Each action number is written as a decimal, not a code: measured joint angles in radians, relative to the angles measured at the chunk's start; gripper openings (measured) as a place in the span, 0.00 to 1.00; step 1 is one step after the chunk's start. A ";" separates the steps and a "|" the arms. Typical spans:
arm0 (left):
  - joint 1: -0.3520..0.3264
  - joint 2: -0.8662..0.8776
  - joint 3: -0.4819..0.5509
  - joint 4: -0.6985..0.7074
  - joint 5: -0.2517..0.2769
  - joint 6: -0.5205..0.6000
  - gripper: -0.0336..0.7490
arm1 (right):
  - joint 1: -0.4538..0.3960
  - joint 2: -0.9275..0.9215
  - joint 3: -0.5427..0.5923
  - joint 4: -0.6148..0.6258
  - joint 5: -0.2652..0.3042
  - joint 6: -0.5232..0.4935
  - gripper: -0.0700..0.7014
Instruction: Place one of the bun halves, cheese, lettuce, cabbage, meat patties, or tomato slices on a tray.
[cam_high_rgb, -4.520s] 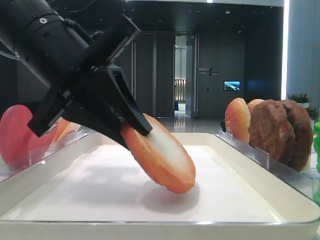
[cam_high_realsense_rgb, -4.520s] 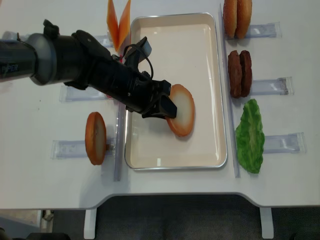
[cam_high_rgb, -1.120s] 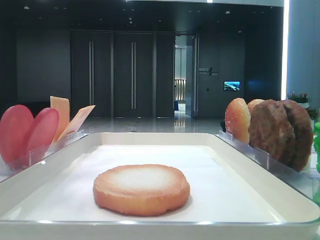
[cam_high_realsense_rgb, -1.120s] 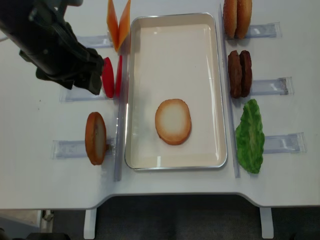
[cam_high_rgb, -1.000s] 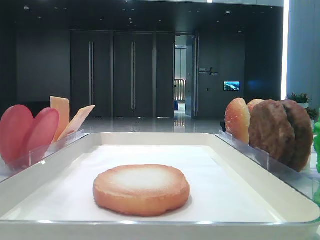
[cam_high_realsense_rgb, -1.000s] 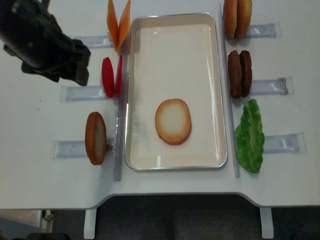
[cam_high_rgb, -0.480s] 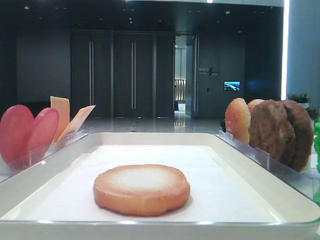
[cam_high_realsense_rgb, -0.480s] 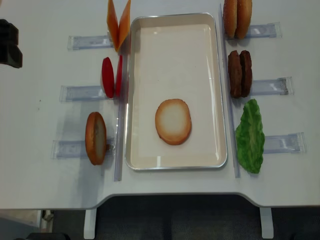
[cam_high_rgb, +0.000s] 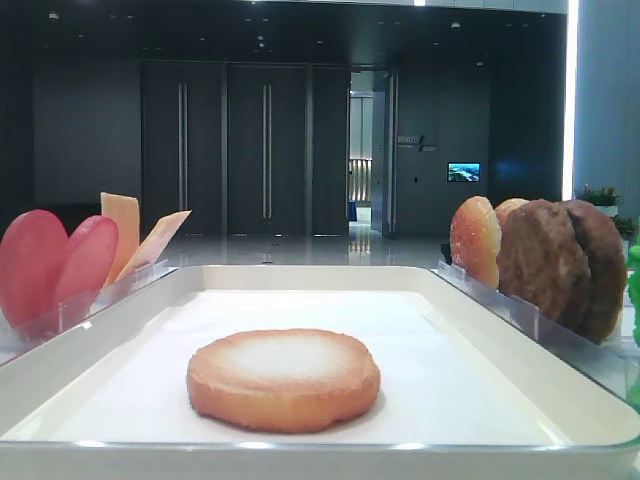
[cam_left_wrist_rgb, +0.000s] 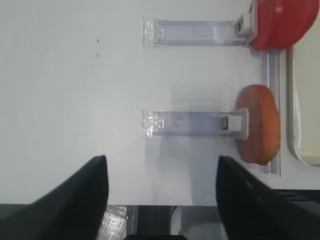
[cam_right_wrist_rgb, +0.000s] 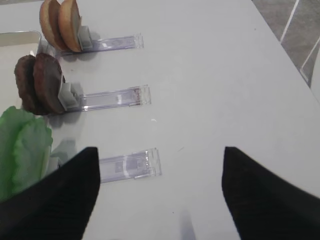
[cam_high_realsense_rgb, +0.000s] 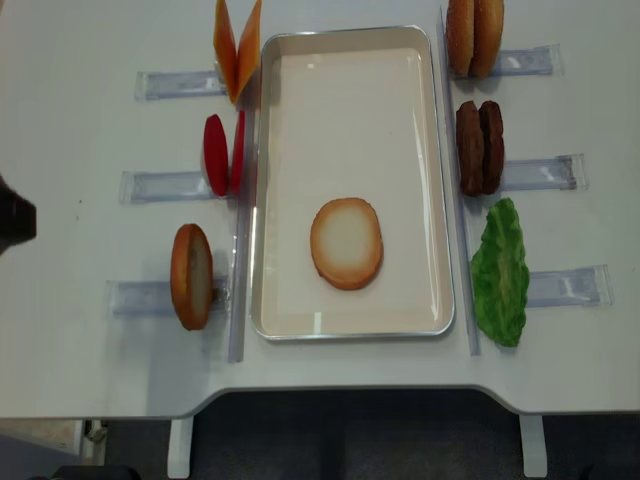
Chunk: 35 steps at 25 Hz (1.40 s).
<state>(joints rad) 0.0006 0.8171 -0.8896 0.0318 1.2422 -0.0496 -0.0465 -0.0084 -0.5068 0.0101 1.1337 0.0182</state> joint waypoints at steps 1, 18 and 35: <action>0.000 -0.049 0.023 -0.006 0.000 0.000 0.70 | 0.000 0.000 0.000 0.000 0.000 0.000 0.73; 0.000 -0.637 0.272 -0.032 -0.030 0.037 0.70 | 0.000 0.000 0.000 0.000 0.000 0.000 0.73; 0.000 -0.833 0.414 -0.055 -0.127 0.077 0.70 | 0.000 0.000 0.000 0.000 0.000 0.000 0.73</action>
<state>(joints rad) 0.0006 -0.0162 -0.4757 -0.0229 1.1152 0.0269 -0.0465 -0.0084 -0.5068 0.0101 1.1337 0.0182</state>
